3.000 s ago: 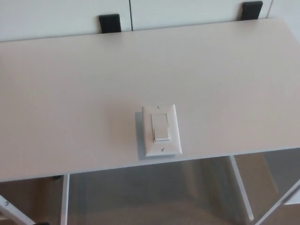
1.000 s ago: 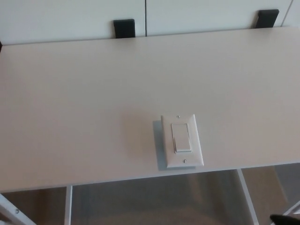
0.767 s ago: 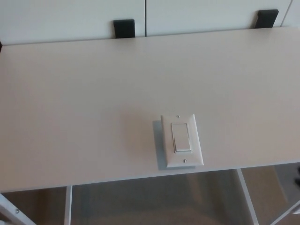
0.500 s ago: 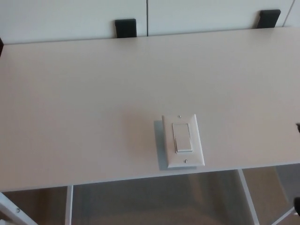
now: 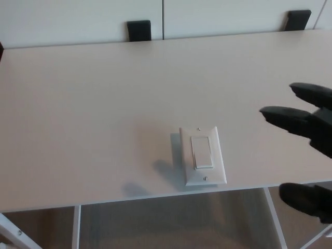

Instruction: The robot walk towards a table in front and then clicks the light switch button using the right hand's index finger

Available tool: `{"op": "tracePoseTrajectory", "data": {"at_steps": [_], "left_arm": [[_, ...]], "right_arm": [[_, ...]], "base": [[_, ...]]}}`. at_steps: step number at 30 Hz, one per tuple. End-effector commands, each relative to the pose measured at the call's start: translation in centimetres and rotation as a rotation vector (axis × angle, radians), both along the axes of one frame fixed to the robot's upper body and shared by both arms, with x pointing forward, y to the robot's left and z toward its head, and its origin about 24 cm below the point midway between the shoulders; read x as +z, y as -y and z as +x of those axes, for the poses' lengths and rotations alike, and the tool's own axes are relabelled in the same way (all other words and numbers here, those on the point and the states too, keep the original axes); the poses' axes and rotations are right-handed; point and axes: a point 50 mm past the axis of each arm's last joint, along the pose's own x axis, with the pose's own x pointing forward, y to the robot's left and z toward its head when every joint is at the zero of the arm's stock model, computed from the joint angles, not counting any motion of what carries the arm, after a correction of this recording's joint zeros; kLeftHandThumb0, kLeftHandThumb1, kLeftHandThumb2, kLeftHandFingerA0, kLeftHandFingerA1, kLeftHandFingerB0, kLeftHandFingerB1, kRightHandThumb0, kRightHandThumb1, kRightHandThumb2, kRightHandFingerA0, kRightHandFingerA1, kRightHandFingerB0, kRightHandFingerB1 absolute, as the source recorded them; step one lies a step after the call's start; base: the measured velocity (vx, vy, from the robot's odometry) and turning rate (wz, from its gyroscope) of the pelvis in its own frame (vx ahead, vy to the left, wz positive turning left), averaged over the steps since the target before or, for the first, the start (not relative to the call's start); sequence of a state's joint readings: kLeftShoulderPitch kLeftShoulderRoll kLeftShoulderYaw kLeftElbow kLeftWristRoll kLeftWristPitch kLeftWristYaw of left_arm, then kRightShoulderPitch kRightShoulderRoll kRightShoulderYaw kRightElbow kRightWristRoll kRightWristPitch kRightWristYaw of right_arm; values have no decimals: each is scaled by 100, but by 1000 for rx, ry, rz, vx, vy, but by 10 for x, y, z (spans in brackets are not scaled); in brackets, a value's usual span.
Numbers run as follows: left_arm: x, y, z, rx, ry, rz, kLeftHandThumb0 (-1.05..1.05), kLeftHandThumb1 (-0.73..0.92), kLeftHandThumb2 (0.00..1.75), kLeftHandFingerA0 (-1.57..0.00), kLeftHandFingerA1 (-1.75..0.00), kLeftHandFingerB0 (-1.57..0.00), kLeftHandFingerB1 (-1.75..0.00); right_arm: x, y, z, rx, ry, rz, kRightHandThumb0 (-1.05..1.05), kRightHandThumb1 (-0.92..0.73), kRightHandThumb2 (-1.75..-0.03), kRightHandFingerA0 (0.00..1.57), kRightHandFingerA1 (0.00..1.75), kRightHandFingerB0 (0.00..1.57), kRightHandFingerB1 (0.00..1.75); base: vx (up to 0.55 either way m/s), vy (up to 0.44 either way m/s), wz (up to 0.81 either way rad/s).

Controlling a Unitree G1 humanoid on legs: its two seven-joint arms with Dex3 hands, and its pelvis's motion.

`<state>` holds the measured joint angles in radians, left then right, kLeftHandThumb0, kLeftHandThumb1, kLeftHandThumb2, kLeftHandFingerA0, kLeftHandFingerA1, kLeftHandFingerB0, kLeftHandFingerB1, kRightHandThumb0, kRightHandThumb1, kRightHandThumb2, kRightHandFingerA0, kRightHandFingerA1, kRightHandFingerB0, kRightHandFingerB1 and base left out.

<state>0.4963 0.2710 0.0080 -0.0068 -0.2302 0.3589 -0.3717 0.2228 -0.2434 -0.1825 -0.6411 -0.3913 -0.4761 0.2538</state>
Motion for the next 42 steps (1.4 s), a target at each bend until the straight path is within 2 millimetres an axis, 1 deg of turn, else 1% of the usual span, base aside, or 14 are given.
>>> {"op": "tracePoseTrajectory", "data": {"at_steps": [1, 3, 4, 5, 6, 16, 18, 28, 29, 30, 31, 32, 35, 42], "left_arm": [[6, -3, 4, -49, 22, 39, -14, 57, 97, -29, -58, -16, -51], [7, -2, 4, -52, 21, 41, -14, 58, 98, -28, -57, -16, -51], [7, -2, 5, -61, 26, 43, -16, 57, 97, -28, -57, -15, -51], [8, -2, 6, -59, 26, 40, -15, 57, 98, -27, -57, -15, -51], [8, -2, 6, -56, 26, 38, -16, 57, 98, -27, -57, -15, -51], [7, -2, 9, -59, 28, 37, -16, 59, 98, -27, -56, -14, -50], [8, -2, 9, -63, 28, 42, -16, 59, 98, -27, -56, -14, -50], [10, -1, 11, -74, 33, 39, -17, 58, 97, -26, -56, -14, -50], [10, -1, 11, -72, 32, 42, -17, 58, 97, -25, -56, -14, -50], [10, -2, 11, -71, 31, 42, -17, 58, 97, -25, -56, -14, -50], [10, -1, 12, -77, 36, 37, -17, 59, 98, -24, -55, -13, -50], [10, -1, 12, -75, 35, 35, -17, 58, 97, -25, -56, -13, -50], [11, -1, 13, -82, 39, 34, -15, 59, 98, -25, -56, -13, -50], [12, 0, 14, -94, 44, 38, -16, 58, 98, -24, -55, -13, -50]], "right_arm": [[-42, -11, 51, -215, -178, -554, -78, -60, -92, 14, 44, 34, 46], [-47, -13, 53, -224, -188, -578, -79, -61, -93, 14, 44, 33, 46], [-50, -14, 56, -226, -202, -578, -77, -74, -63, 22, 33, 41, 34], [-55, -16, 58, -232, -210, -590, -78, -74, -63, 23, 33, 42, 34], [-57, -17, 59, -235, -215, -600, -79, -61, -92, 16, 43, 33, 45], [-86, -23, 69, -268, -304, -671, -82, -60, -92, 13, 42, 27, 43], [-89, -23, 69, -269, -324, -666, -82, -60, -90, 14, 42, 27, 42], [-105, -26, 72, -298, -390, -723, -83, -60, -93, 7, 39, 22, 42], [-107, -26, 72, -300, -394, -728, -82, -74, -64, 13, 28, 29, 30], [-108, -27, 72, -303, -395, -735, -84, -60, -93, 8, 38, 22, 41], [-109, -27, 72, -311, -401, -741, -82, -73, -63, 13, 26, 29, 30], [-111, -29, 72, -317, -399, -753, -83, -59, -92, 8, 37, 21, 41], [-113, -31, 72, -328, -389, -771, -84, -60, -92, 7, 39, 18, 40], [-113, -38, 71, -331, -368, -781, -84, -58, -90, 10, 40, 20, 40]], "base": [[0, 0, 0], [0, 0, 0], [0, 0, 0], [0, 0, 0], [0, 0, 0], [0, 0, 0], [0, 0, 0], [0, 0, 0], [0, 0, 0], [0, 0, 0], [0, 0, 0], [0, 0, 0], [0, 0, 0], [0, 0, 0]]}}
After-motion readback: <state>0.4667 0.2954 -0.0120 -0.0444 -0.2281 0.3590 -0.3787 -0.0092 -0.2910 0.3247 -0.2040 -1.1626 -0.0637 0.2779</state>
